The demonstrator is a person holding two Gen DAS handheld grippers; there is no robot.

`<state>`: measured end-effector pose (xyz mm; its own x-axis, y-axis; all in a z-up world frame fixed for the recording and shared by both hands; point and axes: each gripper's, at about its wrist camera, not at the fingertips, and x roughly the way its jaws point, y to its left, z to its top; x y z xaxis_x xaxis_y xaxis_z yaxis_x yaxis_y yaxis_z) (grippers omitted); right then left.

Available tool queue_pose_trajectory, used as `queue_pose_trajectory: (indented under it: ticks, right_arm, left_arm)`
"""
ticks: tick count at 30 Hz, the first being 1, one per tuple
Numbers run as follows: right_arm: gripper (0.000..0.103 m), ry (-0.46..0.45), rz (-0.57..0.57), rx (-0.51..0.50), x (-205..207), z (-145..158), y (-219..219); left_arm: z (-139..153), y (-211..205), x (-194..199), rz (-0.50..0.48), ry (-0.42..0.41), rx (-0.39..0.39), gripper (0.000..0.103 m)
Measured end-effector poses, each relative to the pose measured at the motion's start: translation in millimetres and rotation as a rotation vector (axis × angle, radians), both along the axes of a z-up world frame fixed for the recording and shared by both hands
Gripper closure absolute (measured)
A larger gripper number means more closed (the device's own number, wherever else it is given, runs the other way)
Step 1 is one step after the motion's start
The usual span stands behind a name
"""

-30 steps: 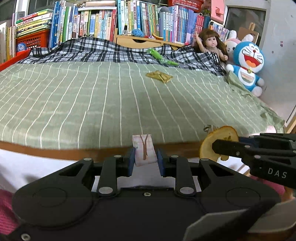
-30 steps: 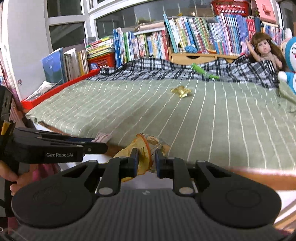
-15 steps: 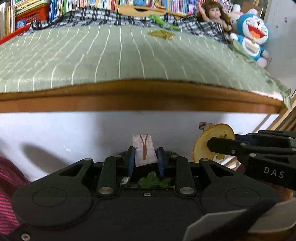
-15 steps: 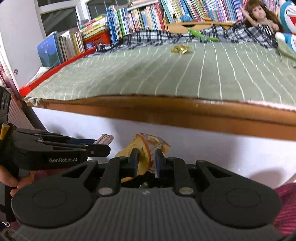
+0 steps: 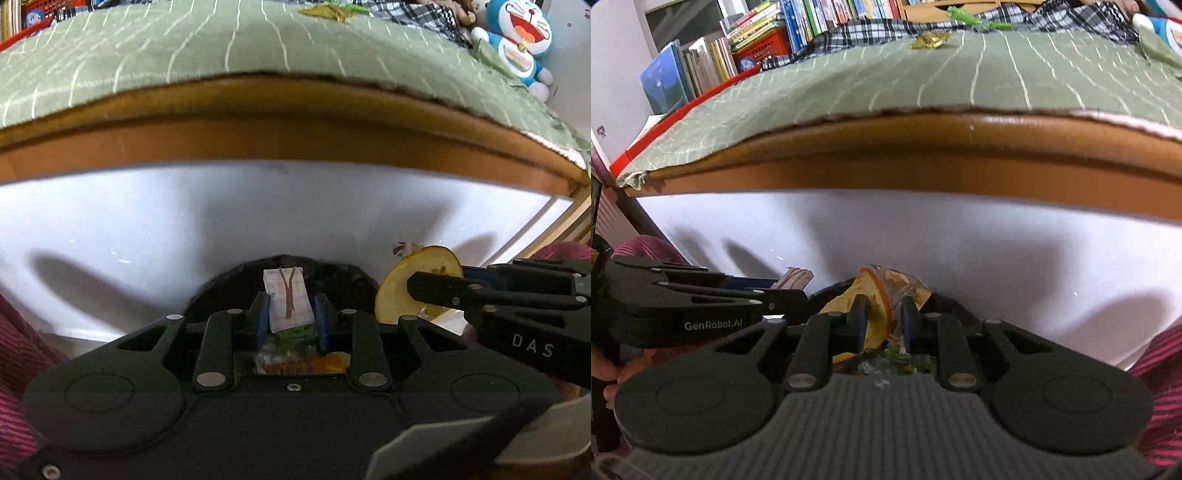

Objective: Collect trash
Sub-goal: 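Carry the white paper and orange peel down into the black bin, then open the left tool over the bin while the right tool releases the peel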

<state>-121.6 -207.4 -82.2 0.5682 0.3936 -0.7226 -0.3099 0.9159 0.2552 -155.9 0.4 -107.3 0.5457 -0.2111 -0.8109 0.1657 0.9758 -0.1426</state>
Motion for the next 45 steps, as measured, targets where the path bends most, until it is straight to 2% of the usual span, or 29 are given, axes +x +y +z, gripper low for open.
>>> queue_pose_trajectory:
  ticks: [10, 21, 24, 25, 27, 29, 33, 35, 45]
  right_arm:
    - [0.078, 0.041, -0.016, -0.013, 4.0, -15.5, 2.9]
    - [0.074, 0.063, -0.023, -0.015, 7.6, -22.8, 9.9]
    - [0.073, 0.065, -0.021, -0.011, 8.3, -24.0, 6.0]
    - [0.071, 0.066, -0.021, -0.011, 8.6, -24.5, 5.5]
    - [0.054, 0.065, -0.018, -0.009, 8.0, -25.1, 4.1]
    - [0.053, 0.064, -0.016, -0.007, 7.4, -24.6, 3.2]
    - [0.047, 0.055, -0.016, -0.011, 5.9, -22.1, 2.6]
    - [0.046, 0.05, -0.014, -0.011, 5.2, -19.7, 2.1]
    - [0.035, -0.002, -0.006, -0.019, -1.5, 3.4, -3.5]
  left_arm:
    - [-17.5, -3.6, 4.8, 0.008, 0.039, 0.012, 0.078]
    - [-21.0, -15.3, 18.2, 0.015, 0.061, 0.015, 0.078]
    - [-20.4, -14.0, 15.3, 0.021, 0.061, 0.014, 0.071]
    - [-21.7, -12.0, 14.2, 0.024, 0.06, 0.013, 0.065]
    - [-21.3, -10.0, 12.5, 0.027, 0.055, 0.014, 0.059]
    - [-20.3, -10.2, 12.1, 0.029, 0.052, 0.015, 0.049]
    - [-15.3, -7.5, 9.1, 0.035, 0.041, 0.017, 0.044]
    - [-13.1, -6.8, 8.4, 0.035, 0.035, 0.017, 0.038]
    - [17.5, -2.4, -2.9, 0.015, -0.031, 0.031, 0.028]
